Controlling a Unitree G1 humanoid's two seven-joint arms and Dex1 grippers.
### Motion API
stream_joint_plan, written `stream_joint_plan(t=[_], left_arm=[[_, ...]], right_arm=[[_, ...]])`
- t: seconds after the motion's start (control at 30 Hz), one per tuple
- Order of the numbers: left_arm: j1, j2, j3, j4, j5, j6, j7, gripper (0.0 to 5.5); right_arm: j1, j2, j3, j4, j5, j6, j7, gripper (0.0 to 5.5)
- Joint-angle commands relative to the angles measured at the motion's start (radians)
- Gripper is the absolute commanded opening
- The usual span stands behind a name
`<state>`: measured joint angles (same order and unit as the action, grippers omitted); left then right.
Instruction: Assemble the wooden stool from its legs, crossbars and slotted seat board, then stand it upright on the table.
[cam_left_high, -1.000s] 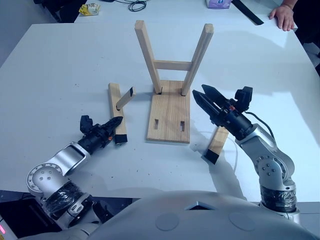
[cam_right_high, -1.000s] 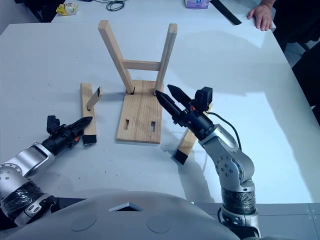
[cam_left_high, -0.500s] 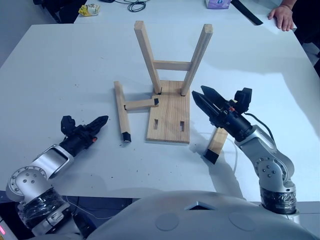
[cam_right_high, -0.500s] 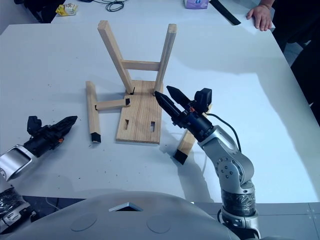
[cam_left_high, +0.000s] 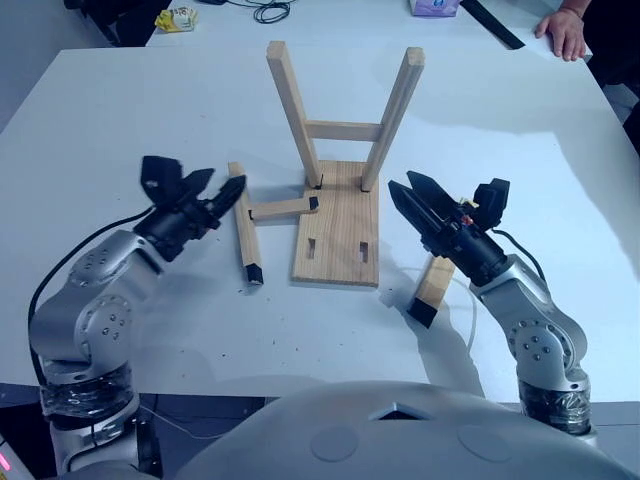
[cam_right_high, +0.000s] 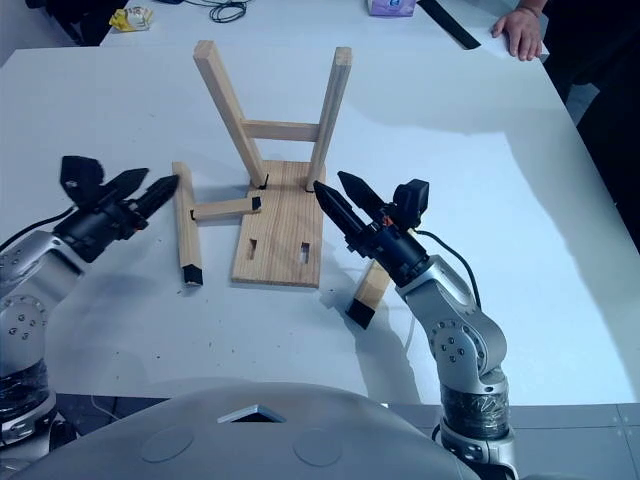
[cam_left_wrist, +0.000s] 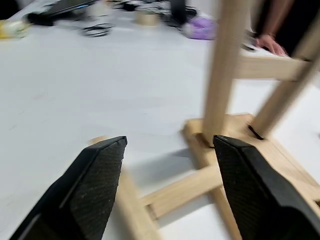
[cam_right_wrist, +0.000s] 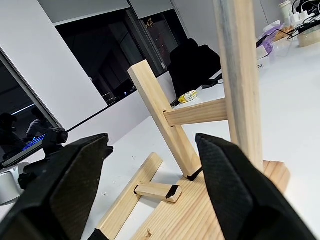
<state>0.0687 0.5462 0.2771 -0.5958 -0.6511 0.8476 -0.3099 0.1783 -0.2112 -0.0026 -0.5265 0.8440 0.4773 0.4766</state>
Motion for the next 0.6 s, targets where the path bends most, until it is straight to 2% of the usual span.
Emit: stream_joint_plan(t=[0.03,0.27,0.6], left_arm=[[0.001,0.082,-0.040,0.042,0.103,-0.041,-0.034,3.21],[0.038,0.133,-0.072,0.131,0.216,-0.135,-0.100,3.21],[0.037,0.117,-0.119,0.186,0.282,-0.183,-0.138,3.21]], right_arm=[[-0.006,0.004,0.003,0.003,-0.015,-0.013,-0.003,3.22],[0.008,0.024,0.015,0.003,-0.031,-0.031,-0.006,3.22],[0.003,0.034,0.019,0.009,-0.038,-0.036,-0.006,3.22]])
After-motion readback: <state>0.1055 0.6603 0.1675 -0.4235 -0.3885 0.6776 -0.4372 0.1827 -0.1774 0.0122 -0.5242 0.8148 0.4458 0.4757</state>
